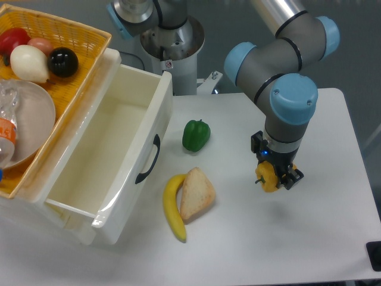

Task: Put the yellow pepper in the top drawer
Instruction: 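Lift the held yellow pepper up with the gripper, then carry the yellow pepper over the open white drawer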

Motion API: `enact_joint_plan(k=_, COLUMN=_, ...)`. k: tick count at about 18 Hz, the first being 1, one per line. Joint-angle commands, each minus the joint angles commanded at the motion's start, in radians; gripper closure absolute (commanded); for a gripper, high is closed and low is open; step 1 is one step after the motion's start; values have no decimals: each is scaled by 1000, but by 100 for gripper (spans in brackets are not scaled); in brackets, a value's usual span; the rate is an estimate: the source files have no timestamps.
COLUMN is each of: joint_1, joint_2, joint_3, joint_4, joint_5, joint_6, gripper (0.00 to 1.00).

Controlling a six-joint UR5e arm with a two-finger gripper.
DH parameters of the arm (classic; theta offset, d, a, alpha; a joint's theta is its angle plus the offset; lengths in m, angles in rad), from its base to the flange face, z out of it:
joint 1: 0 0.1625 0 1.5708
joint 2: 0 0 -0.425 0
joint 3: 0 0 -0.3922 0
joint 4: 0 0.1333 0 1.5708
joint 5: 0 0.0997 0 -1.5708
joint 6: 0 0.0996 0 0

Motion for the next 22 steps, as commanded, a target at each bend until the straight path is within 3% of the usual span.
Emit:
enact_joint_plan(k=4, joint_1=-8, joint_2=6, joint_3=3, joint_4=-3, joint_5=-9, joint_6=-21, gripper=60)
enact_joint_plan(k=8, joint_1=-12, joint_2=52, joint_3=-8, joint_4=-58, joint_5=-46, joint_6=-43, gripper=59)
enact_joint_plan(k=14, joint_1=-9, joint_2=156, joint_3=-28, joint_4=-172, joint_5=-230, joint_6=-138, gripper=59)
enact_joint_plan(k=22, joint_1=-81, joint_2=253, joint_3=-61, joint_4=-193, joint_5=-405, joint_6=-325, gripper=59)
